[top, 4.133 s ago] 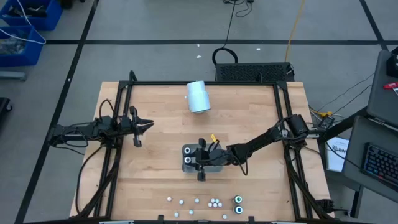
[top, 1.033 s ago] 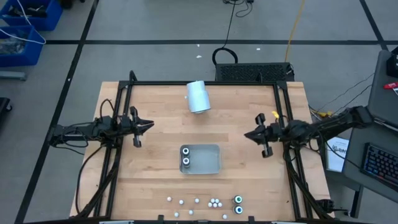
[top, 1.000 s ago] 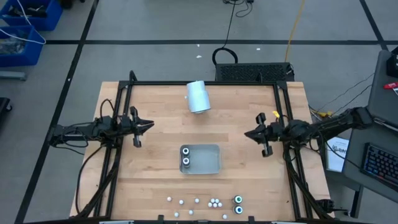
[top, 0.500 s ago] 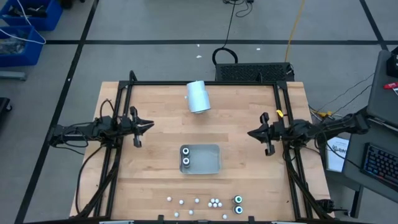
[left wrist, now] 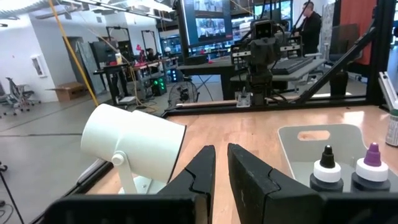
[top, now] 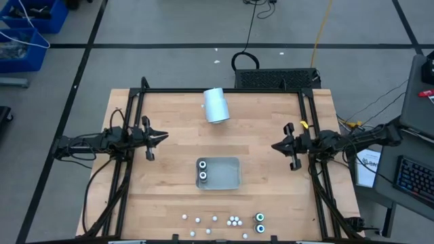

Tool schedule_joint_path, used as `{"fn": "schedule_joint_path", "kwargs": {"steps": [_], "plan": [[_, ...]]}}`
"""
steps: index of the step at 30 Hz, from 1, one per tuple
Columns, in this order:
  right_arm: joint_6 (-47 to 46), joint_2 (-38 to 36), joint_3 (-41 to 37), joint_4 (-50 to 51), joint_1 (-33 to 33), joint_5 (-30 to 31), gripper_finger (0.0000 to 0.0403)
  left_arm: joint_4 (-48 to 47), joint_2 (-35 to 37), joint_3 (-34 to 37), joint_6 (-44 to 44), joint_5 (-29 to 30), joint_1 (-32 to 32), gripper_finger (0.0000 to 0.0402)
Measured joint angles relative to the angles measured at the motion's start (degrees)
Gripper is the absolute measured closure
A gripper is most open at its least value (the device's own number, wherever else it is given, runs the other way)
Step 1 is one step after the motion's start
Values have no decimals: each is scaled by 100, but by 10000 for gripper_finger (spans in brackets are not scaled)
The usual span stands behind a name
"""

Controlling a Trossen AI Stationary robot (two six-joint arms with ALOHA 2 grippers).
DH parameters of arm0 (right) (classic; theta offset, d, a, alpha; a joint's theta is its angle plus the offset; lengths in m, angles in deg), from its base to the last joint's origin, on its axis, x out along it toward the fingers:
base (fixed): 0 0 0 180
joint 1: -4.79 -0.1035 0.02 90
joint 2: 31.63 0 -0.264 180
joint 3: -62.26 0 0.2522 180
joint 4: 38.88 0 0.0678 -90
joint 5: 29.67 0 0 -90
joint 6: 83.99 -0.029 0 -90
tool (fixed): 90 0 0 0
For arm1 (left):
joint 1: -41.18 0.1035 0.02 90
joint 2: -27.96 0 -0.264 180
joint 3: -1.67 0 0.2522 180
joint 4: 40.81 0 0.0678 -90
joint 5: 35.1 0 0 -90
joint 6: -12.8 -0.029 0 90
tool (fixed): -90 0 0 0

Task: Pick & Place food coloring
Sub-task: Put the big green food coloring bottle into the gray bin

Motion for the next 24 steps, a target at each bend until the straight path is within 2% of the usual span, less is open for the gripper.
{"fn": "schedule_joint_path", "kwargs": {"steps": [2, 4, 7, 15, 20, 24], "plan": [[85, 1, -4, -16, -45, -367, 403, 3, 1, 0, -65, 0, -1, 350], [110, 1, -4, -19, -78, -482, 403, 3, -1, 0, -114, 0, -1, 350], [40, 5, -9, -15, -88, -399, 403, 3, 0, 0, -140, 2, 0, 350], [23, 10, -15, 200, -88, 283, 403, 9, 1, 0, -54, 2, 0, 350], [0, 10, -17, 191, -88, 296, 403, -35, -1, 0, -191, 3, -1, 350], [0, 10, -17, 123, -88, 292, 403, 160, -1, 0, 353, -11, -1, 350]]}}
